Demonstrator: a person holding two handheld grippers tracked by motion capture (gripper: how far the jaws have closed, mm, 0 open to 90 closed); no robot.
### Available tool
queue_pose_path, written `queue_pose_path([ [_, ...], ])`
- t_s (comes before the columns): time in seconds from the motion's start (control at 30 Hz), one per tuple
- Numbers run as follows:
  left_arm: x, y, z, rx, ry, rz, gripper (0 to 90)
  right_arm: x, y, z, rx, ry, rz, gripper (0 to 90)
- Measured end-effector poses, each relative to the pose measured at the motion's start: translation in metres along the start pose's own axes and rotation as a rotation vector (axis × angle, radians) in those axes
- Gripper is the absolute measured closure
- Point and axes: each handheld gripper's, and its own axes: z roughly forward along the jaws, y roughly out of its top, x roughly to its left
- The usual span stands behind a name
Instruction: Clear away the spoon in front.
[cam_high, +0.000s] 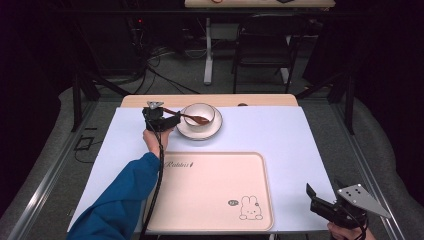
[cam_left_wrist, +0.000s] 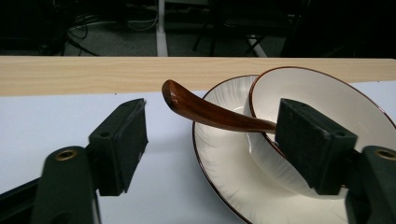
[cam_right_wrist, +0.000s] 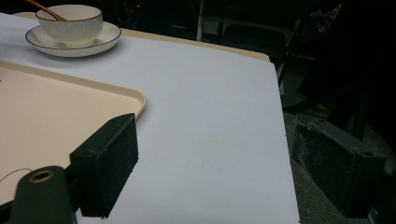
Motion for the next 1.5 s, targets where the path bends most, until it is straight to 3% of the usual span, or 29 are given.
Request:
queue_pose_path([
  [0.9,-0.004,0.0,0.017,-0.03,-0.002,-0.045,50.9,0.0,0.0,0.0,-0.001,-0.001,0.0,14.2],
  [1.5,-0.003,0.001,0.017,-0.057,-0.009,-0.053,57.8,0.0,0.0,0.0,0.001,-0.003,0.0,14.2],
])
